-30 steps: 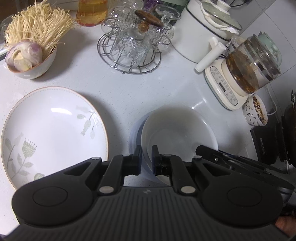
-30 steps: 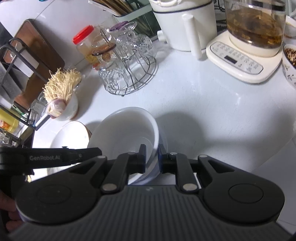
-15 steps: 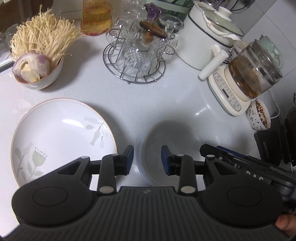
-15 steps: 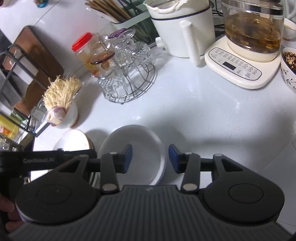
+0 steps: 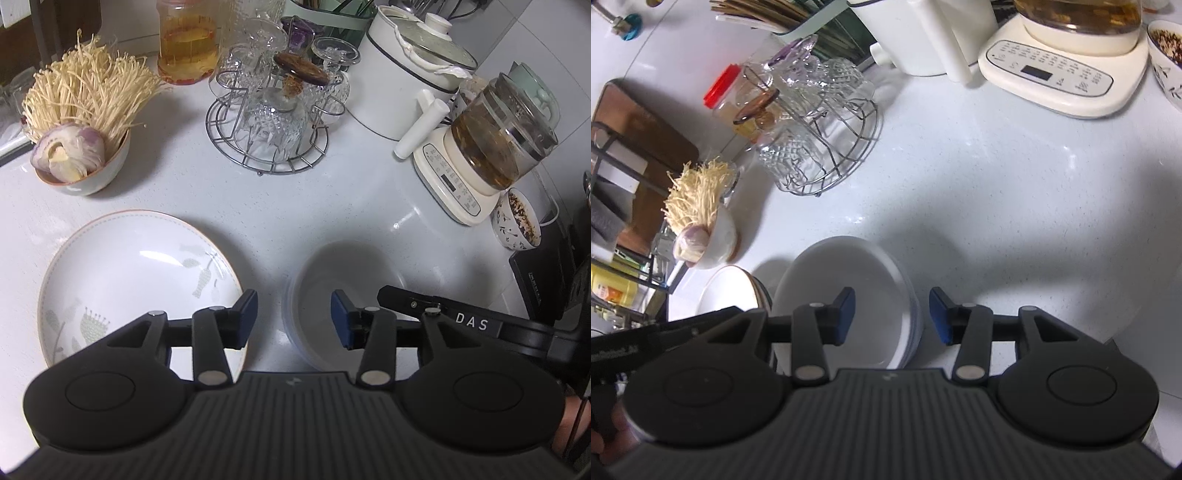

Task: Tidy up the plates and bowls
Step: 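Carry the white bowl with both grippers and lower it into the blue bowls, then open both grippers to release the white bowl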

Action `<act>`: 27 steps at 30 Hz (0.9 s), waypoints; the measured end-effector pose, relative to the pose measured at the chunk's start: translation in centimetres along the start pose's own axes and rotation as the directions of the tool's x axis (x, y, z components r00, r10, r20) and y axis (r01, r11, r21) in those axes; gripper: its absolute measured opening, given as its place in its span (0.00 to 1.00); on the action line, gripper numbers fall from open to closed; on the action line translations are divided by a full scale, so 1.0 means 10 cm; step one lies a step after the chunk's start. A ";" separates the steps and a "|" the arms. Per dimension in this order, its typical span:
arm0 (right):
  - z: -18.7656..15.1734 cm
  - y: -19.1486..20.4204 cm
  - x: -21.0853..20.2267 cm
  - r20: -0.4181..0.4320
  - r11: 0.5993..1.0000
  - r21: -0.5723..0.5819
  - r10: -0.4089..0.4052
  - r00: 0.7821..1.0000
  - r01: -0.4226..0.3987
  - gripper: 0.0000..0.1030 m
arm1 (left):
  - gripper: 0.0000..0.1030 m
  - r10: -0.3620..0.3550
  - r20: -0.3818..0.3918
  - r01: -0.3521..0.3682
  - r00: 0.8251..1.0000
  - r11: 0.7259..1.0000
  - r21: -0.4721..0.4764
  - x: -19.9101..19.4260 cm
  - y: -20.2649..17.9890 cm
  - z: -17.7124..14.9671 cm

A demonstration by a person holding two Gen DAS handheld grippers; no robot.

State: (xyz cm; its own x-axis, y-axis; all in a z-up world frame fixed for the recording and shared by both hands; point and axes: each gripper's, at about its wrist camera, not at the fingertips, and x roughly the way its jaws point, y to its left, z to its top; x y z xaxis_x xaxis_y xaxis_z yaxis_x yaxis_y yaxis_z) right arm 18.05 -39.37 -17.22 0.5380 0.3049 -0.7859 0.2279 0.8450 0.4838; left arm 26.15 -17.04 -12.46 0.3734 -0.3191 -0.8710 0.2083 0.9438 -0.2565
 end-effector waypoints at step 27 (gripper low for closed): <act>-0.03 -0.19 0.33 -0.121 0.987 0.151 0.067 0.990 -0.048 0.23 | 0.61 0.042 0.006 -0.042 0.999 0.999 0.000 -0.01 0.00 0.05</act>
State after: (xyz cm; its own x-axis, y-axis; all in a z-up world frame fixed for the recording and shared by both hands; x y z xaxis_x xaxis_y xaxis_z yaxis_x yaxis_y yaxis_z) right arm 19.14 -39.85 -20.84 0.4497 0.4119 -0.7925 0.3219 0.7530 0.5740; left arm 26.56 -17.02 -12.14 0.3871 -0.2801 -0.8785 0.1930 0.9562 -0.2199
